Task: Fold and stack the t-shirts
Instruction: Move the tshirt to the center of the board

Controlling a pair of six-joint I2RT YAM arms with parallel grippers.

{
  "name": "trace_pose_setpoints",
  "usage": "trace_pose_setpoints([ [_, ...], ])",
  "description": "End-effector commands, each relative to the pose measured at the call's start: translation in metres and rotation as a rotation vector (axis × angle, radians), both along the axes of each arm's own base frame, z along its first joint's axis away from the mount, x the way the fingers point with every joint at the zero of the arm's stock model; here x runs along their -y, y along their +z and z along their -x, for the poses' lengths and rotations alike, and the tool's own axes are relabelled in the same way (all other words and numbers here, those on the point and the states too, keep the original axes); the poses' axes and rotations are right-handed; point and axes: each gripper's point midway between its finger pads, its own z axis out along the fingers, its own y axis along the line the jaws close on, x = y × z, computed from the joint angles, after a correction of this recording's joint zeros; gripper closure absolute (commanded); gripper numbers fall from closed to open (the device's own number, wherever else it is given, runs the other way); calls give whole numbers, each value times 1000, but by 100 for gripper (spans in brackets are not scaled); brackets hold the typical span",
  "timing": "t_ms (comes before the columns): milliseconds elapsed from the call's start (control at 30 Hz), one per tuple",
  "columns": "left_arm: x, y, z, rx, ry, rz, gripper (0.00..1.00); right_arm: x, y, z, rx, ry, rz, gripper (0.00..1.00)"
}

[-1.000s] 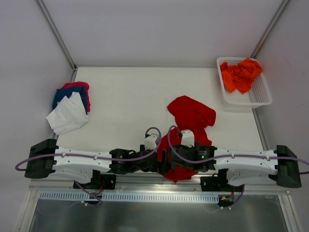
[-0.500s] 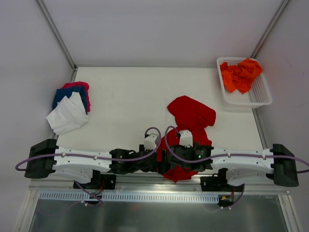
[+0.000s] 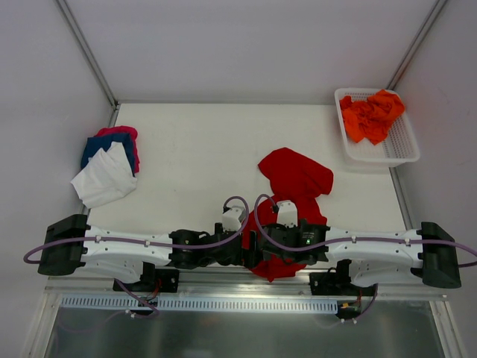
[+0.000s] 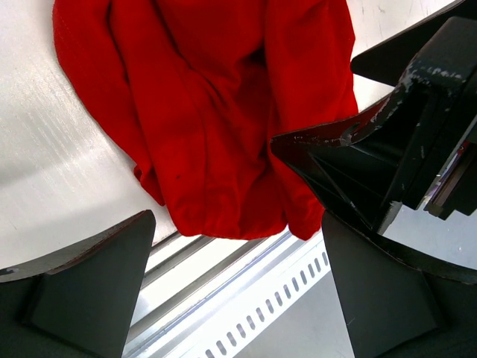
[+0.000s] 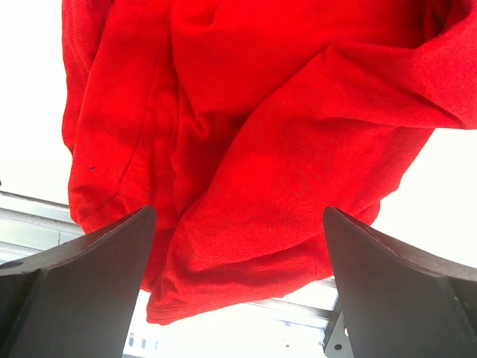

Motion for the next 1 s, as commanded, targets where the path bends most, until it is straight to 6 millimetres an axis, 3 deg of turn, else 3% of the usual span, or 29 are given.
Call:
trace_pose_setpoints([
  [0,6,13,-1,19,3,54,4,-14,12,-3,15,-4,-51,0],
  [967,10,20,0,24,-11,113,1,-14,2,0,-5,0,-8,0],
])
